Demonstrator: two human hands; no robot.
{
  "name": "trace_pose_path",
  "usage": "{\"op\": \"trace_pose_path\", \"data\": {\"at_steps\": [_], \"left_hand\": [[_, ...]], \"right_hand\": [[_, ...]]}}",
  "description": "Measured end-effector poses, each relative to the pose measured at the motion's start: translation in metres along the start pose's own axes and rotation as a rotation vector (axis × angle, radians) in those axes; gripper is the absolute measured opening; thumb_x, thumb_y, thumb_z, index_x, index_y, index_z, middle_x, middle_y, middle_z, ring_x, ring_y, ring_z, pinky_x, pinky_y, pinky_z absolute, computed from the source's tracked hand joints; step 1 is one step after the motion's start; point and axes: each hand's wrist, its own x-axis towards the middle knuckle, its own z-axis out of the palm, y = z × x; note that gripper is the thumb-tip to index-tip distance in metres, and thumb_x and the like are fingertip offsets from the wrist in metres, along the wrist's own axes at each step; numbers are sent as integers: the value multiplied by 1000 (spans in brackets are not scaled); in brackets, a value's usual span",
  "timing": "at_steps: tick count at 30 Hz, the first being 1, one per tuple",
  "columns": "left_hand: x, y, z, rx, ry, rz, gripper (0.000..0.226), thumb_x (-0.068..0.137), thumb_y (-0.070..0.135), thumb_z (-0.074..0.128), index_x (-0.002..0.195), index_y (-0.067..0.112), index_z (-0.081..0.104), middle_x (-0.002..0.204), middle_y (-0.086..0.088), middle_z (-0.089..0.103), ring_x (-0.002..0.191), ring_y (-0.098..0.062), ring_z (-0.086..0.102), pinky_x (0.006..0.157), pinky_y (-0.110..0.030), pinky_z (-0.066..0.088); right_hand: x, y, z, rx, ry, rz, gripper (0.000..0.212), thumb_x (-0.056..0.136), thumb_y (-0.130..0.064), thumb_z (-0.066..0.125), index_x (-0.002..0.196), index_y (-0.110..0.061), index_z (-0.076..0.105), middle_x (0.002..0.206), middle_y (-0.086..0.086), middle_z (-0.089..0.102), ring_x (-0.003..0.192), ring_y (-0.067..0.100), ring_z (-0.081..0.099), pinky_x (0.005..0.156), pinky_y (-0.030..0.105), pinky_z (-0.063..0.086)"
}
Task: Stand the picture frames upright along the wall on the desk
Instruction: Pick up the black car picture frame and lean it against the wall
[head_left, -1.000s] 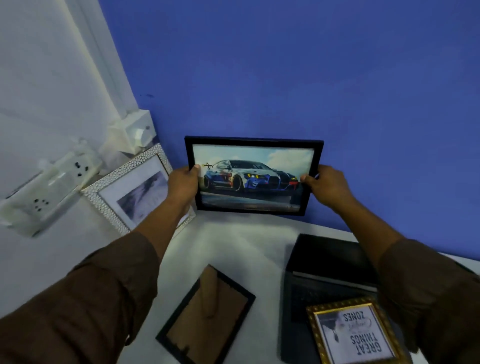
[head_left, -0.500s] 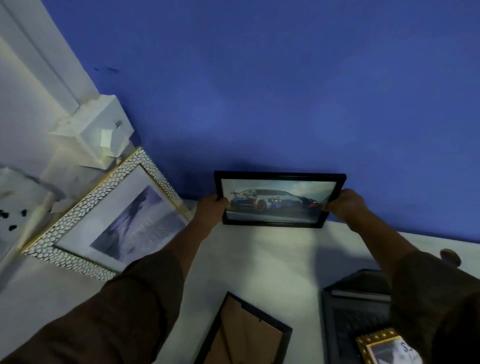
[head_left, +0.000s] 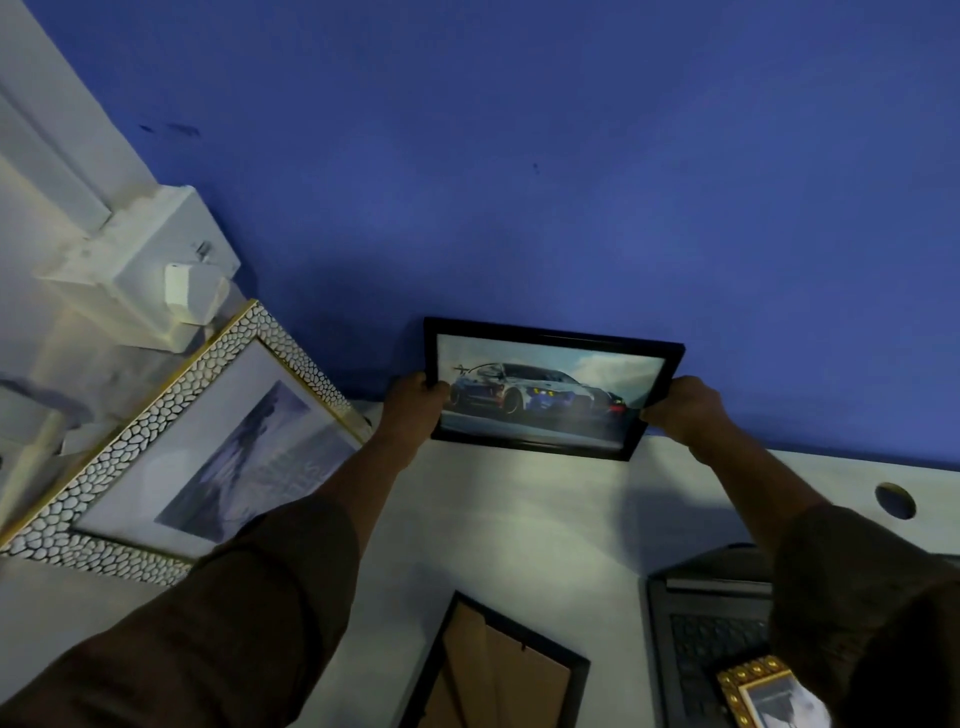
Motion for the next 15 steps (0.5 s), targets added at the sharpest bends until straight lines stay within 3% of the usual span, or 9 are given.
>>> {"op": "trace_pose_path", "data": {"at_steps": [3, 9, 13, 15], "left_hand": [[3, 2, 1, -48, 14, -42, 15, 93, 18, 58, 94, 3, 63, 92, -15, 62, 77, -23, 55, 64, -32, 41], [-5, 4, 4, -82, 11, -59, 25, 92, 24, 58, 98, 1, 64, 98, -18, 66, 91, -34, 64, 77, -39, 50], [-17, 0, 6, -132, 47, -60, 27, 89, 24, 62, 98, -2, 62, 98, -17, 66, 90, -34, 63, 72, -36, 46], [-30, -2, 5, -157, 58, -50, 28, 90, 25, 64, 104, 0, 64, 102, -14, 66, 93, -30, 63, 78, -39, 49]], "right_hand": [[-2, -1, 1, -15, 12, -7, 42, 84, -4, 78, 123, 3, 66, 121, 22, 69, 106, 35, 64, 81, 31, 49], [-4, -1, -3, -3, 44, -20, 45, 81, -15, 83, 119, 3, 65, 121, 22, 68, 94, 28, 58, 76, 31, 45], [-14, -1, -7, 11, 97, -63, 61, 79, -21, 85, 130, -1, 58, 130, 20, 64, 118, 36, 60, 81, 32, 45], [-24, 0, -10, 48, 105, -79, 71, 79, -19, 85, 139, -2, 50, 136, 22, 59, 124, 38, 57, 86, 34, 46]]}}
